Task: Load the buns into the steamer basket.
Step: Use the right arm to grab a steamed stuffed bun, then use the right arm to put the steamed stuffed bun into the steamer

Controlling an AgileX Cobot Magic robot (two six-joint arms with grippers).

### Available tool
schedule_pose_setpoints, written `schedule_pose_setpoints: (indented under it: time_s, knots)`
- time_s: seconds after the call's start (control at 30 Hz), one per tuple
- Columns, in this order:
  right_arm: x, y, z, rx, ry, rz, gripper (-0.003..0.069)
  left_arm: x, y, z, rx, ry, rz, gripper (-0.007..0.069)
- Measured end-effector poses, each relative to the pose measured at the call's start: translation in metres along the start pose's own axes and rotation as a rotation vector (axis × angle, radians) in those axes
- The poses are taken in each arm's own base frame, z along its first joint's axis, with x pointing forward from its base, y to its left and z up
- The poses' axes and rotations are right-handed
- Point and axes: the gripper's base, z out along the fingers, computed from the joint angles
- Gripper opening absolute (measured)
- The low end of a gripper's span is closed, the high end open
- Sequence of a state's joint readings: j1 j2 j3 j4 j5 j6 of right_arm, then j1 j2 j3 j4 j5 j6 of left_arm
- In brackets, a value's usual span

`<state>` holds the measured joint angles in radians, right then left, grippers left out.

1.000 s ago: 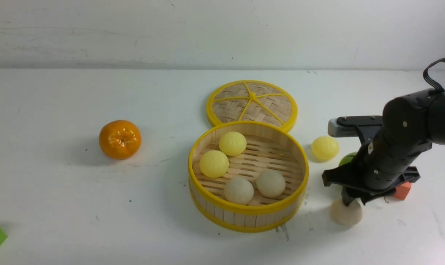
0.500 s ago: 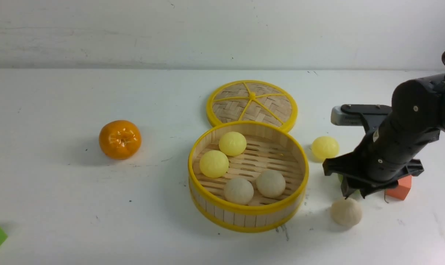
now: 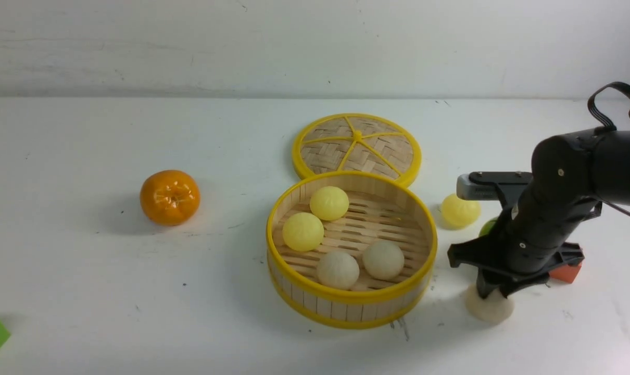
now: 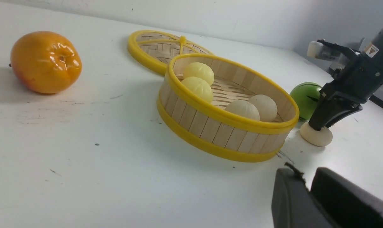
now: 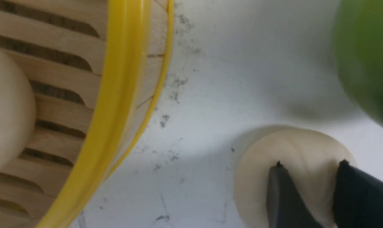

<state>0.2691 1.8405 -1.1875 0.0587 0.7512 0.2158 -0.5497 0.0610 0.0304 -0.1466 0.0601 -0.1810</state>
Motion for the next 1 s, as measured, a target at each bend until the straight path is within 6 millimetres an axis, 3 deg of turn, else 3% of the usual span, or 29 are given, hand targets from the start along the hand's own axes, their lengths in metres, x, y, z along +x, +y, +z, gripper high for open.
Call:
schedule_pose_setpoints:
  time_s: [0.23,0.33,0.43,0.53,0.67,0.73,0.87,1.0]
  knots:
    - [0.001,0.000,-0.003,0.000,0.007,-0.055,0.0024,0.000,0.000,0.000,0.000,0.000,0.000,0.0106]
    - [0.002,0.001,-0.011,-0.010,0.012,-0.062,0.0006,0.000,0.000,0.000,0.000,0.000,0.000,0.0110]
    - [0.002,0.012,-0.043,-0.056,-0.010,-0.092,0.0005,0.000,0.000,0.000,0.000,0.000,0.000,0.0112]
    - [-0.005,0.037,-0.080,-0.153,-0.114,-0.157,0.0005,0.000,0.000,0.000,0.000,0.000,0.000,0.0113]
    - [-0.022,0.068,-0.100,-0.251,-0.236,-0.209,0.0006,0.000,0.000,0.000,0.000,0.000,0.000,0.0120]
    - [-0.031,0.076,-0.100,-0.274,-0.264,-0.216,0.0007,0.000,0.000,0.000,0.000,0.000,0.000,0.0122]
    - [-0.054,0.089,-0.073,-0.299,-0.256,-0.214,0.0009,0.000,0.000,0.000,0.000,0.000,0.000,0.0127]
    - [-0.065,0.099,-0.048,-0.348,-0.223,-0.212,0.0011,0.000,0.000,0.000,0.000,0.000,0.000,0.0130]
